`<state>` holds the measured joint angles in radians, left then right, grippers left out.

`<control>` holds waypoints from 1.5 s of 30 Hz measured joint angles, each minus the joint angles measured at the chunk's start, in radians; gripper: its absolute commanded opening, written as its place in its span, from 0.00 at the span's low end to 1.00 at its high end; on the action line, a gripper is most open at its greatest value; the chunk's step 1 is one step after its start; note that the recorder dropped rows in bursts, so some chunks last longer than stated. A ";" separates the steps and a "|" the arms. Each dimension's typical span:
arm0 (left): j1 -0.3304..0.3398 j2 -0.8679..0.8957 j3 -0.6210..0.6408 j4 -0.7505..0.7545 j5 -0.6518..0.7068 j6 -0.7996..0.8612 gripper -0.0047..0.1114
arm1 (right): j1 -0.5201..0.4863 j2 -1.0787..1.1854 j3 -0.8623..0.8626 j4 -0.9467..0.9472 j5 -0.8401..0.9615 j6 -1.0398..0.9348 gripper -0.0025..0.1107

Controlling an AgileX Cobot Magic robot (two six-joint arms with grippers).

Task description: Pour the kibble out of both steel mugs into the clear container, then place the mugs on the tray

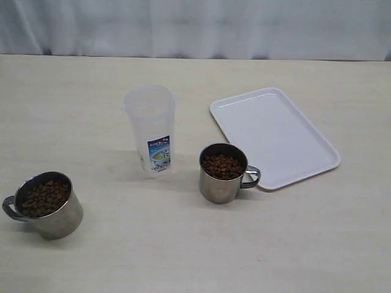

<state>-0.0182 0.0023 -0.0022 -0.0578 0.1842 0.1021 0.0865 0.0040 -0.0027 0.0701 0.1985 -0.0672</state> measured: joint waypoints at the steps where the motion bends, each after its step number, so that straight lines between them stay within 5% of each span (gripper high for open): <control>1: 0.000 0.000 0.000 0.000 0.000 0.000 0.04 | 0.000 0.000 0.000 0.000 0.000 0.000 0.06; 7: 0.000 0.000 0.000 0.000 0.000 0.000 0.04 | 0.000 0.000 0.001 -0.038 -0.068 -0.016 0.06; 16: 0.000 0.000 0.000 0.000 0.000 0.000 0.04 | 0.000 -0.002 0.001 0.033 -0.559 0.002 0.06; 20: 0.000 0.000 0.000 0.000 0.000 0.000 0.04 | 0.000 -0.002 0.001 0.043 -0.729 0.168 0.06; 25: 0.000 0.000 0.000 0.000 0.000 0.000 0.04 | 0.000 0.006 0.001 0.002 -0.689 0.369 0.06; 29: 0.000 0.000 0.000 0.000 0.000 0.000 0.04 | 0.011 0.181 0.001 -0.286 -0.695 0.578 0.06; 36: 0.000 0.000 0.000 0.000 0.000 0.000 0.04 | 0.017 0.761 -0.059 -0.896 -0.994 0.724 0.06; 45: 0.000 0.000 0.000 0.000 0.000 0.000 0.04 | 0.017 1.426 -0.240 -1.291 -1.287 0.756 0.06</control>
<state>-0.0182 0.0023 -0.0022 -0.0578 0.1842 0.1021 0.1038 1.4303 -0.2423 -1.2206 -1.0886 0.6893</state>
